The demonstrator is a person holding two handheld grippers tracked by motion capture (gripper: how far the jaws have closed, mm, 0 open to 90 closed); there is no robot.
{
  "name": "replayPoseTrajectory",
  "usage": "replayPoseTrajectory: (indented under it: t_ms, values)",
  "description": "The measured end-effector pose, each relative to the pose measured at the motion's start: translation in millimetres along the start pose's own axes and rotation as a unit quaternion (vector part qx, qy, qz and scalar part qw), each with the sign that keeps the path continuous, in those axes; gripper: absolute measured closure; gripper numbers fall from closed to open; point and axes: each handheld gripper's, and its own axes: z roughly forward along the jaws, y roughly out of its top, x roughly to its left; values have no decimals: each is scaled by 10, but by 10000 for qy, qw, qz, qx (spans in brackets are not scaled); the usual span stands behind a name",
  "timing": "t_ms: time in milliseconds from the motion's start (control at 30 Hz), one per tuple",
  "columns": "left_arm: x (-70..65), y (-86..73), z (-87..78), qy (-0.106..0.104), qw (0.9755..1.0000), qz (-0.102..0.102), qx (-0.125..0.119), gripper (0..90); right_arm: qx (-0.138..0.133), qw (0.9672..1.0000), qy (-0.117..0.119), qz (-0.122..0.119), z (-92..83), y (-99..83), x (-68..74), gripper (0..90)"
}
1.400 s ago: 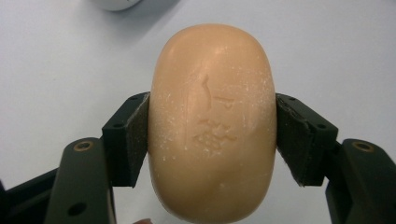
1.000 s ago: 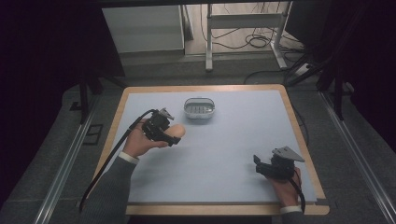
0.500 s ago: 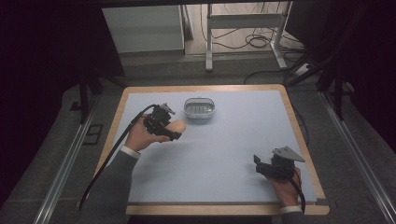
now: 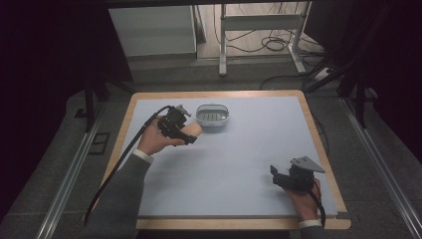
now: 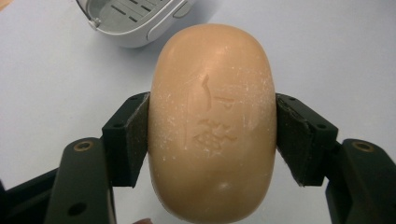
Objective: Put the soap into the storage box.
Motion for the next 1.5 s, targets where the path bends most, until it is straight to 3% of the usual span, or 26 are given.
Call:
replayPoseTrajectory:
  t_ms: [167, 333, 933, 1100, 1267, 1500]
  values:
    - [47, 30, 12, -62, 9999, -59, -69, 326, -1, 10000, -4, 9, 1, 0, -2, 116]
    - [53, 68, 13, 46, 10000, -4, 14, 325, 10, 10000, 4, 3, 1, 1, -1, 116]
    - [80, 355, 54, -10, 9999, 102, -26, 325, 22, 10000, 18, 18, 3, 2, -4, 116]
    - [146, 391, 106, -116, 9999, 3, -65, 325, 17, 10000, 17, 14, 2, 2, -3, 116]
    - [218, 438, 175, 79, 9999, -43, 74, 325, 20, 10000, 14, 7, 4, 2, -2, 116]
    - [250, 549, 261, -12, 10000, 34, 73, 325, 27, 10000, 2, -8, 10, 3, -2, 116]
